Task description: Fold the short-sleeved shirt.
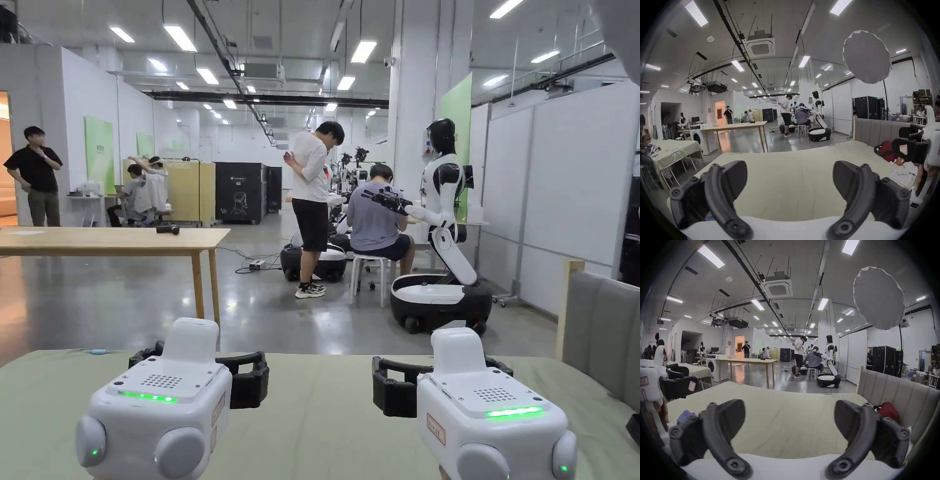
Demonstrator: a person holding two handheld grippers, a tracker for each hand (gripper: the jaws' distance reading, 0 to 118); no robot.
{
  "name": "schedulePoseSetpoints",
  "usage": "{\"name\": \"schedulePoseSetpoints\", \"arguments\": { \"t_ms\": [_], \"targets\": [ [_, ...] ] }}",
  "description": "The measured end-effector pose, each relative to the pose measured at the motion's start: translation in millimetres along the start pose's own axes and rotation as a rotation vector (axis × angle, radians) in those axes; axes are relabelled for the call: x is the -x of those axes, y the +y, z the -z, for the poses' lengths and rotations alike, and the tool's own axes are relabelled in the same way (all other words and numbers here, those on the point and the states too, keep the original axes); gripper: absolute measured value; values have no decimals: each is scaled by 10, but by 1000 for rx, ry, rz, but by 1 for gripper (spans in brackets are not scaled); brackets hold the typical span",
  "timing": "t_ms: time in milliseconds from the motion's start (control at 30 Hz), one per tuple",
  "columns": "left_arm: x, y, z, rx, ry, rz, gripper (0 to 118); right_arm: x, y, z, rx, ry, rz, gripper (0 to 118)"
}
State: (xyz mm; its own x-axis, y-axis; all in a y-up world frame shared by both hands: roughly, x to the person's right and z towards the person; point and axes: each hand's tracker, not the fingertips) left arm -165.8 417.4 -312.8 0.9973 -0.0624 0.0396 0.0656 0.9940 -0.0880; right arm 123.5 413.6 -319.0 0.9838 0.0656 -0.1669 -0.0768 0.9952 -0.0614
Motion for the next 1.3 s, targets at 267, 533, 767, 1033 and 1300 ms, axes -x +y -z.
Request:
{"name": "schedulePoseSetpoints", "arguments": {
  "t_ms": [267,533,767,1033,1300],
  "targets": [
    [61,31,-49,-15,1,-21,118,-3,130,19,84,9,113,118],
    [91,-6,-44,-16,5,-35,118,134,214,44,128,-58,74,118],
    [103,-40,-43,-8,10,-43,118,320,192,16,117,-180,28,118],
    [118,-59,-53,-9,17,-45,118,350,204,-46,73,-139,43,118],
    [114,-42,-76,-19,23,-54,118,290,165,-144,26,-78,46,118]
  ]
}}
